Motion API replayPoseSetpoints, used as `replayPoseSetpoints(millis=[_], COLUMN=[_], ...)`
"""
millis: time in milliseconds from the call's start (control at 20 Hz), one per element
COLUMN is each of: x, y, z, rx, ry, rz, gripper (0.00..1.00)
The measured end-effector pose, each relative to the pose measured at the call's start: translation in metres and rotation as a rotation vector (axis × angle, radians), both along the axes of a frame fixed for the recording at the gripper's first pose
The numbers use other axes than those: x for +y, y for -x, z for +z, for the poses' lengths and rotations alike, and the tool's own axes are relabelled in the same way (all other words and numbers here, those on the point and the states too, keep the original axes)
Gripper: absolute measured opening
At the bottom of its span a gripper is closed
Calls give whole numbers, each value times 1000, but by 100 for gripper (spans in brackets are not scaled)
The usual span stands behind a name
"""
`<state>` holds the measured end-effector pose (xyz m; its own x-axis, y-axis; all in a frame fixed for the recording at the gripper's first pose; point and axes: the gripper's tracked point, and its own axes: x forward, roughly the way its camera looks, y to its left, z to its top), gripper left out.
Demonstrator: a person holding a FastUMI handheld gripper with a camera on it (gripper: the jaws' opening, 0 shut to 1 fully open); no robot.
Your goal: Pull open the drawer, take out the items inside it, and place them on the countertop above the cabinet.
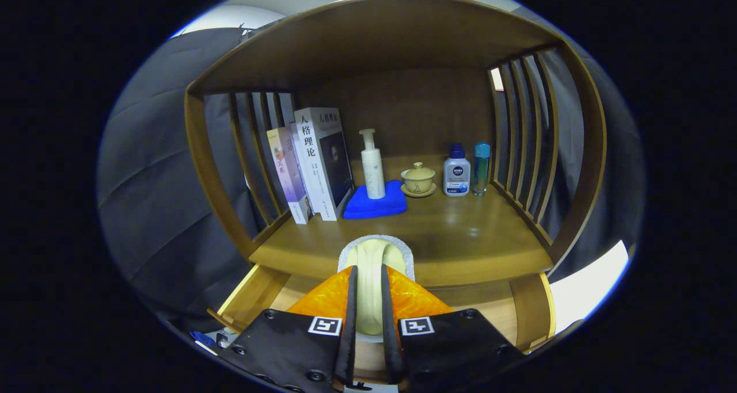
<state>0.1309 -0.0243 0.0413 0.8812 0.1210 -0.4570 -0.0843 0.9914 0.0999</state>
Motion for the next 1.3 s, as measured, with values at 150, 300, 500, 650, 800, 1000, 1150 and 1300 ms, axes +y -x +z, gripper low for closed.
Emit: replayPoseSetpoints(millis=[150,300,500,650,800,1000,1150,1300], x=[-3,-9,-8,-12,-14,-18,-14,-16], y=[-24,-48,-75,-90,-99,-110,-111,-99], z=[0,-7,-18,-25,-35,-35,-27,-10], rx=[7,33,65,83,91,48,7,-85], ry=[-9,-13,-60,-70,-62,-30,-21,35], rz=[-28,-66,-92,-118,-130,-141,-124,-120], gripper=[23,23,23,23,23,28,36,62])
